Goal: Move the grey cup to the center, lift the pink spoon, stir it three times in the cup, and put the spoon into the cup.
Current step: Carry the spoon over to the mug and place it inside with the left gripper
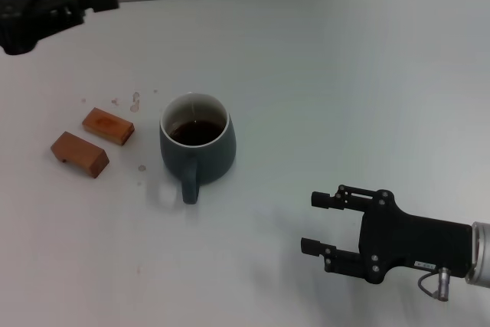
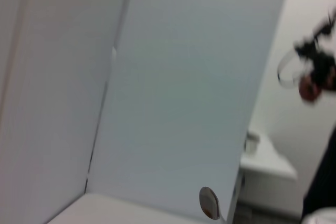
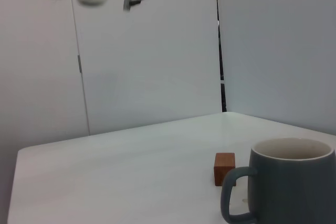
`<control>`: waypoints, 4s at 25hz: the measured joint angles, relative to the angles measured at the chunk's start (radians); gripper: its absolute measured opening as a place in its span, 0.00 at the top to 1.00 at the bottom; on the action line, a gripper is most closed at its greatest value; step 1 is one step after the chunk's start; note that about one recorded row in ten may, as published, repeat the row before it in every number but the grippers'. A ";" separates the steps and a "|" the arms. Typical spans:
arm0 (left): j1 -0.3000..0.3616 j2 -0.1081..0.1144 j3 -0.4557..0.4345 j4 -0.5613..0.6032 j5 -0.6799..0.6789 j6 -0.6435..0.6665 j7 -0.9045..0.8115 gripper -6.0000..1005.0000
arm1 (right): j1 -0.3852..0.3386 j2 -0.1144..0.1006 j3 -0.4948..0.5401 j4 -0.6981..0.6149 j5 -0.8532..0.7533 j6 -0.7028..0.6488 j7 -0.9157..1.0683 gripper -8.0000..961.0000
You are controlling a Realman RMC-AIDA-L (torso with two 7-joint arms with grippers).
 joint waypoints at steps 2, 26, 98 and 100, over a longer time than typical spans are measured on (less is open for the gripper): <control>-0.001 0.000 0.082 0.158 0.011 -0.003 -0.014 0.85 | -0.001 0.000 0.000 0.000 0.001 0.000 0.000 0.30; -0.145 -0.050 0.769 0.733 0.795 -0.051 -0.236 0.84 | -0.004 0.000 0.012 0.000 0.005 -0.001 0.004 0.30; -0.316 -0.055 0.947 0.360 0.857 -0.222 -0.295 0.81 | -0.002 0.002 0.011 0.011 0.005 0.001 0.004 0.30; -0.311 -0.055 0.951 0.363 0.856 -0.253 -0.296 0.81 | -0.003 0.002 0.011 0.011 0.005 0.001 0.004 0.30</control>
